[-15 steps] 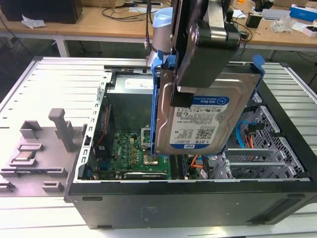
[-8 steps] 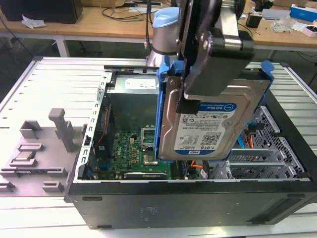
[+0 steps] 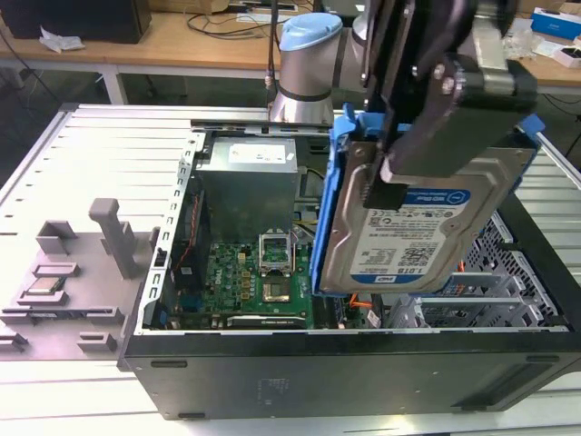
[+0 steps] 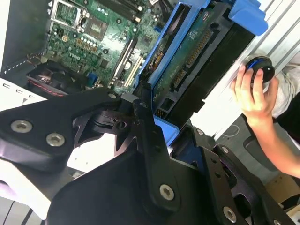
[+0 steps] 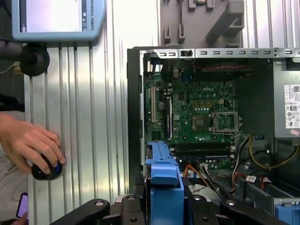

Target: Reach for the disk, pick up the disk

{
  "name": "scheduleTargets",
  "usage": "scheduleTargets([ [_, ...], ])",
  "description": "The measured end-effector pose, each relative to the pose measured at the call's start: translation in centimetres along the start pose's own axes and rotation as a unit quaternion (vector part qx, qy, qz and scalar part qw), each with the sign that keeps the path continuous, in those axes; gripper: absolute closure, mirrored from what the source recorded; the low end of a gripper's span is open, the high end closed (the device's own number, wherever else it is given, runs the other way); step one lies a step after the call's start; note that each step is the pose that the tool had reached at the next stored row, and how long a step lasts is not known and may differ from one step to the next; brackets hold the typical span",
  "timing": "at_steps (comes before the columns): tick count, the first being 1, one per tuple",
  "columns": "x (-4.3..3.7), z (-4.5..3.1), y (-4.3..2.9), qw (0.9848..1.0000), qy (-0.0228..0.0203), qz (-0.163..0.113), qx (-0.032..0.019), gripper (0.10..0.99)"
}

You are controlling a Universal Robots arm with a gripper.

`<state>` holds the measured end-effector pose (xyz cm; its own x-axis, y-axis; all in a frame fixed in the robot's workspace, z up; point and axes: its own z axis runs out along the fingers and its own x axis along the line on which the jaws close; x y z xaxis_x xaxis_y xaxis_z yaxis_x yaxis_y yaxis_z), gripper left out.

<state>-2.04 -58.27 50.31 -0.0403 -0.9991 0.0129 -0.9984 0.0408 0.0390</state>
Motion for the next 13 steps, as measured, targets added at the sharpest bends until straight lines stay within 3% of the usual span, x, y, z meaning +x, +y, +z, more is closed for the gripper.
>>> scheduleTargets([
  [5,-0.06,-0.05,-1.46,1.0000,0.0000,0.000,-0.0001,0.718],
  [13,-0.12,-0.11,-3.15,1.0000,0.0000,0.000,-0.0002,0.718],
])
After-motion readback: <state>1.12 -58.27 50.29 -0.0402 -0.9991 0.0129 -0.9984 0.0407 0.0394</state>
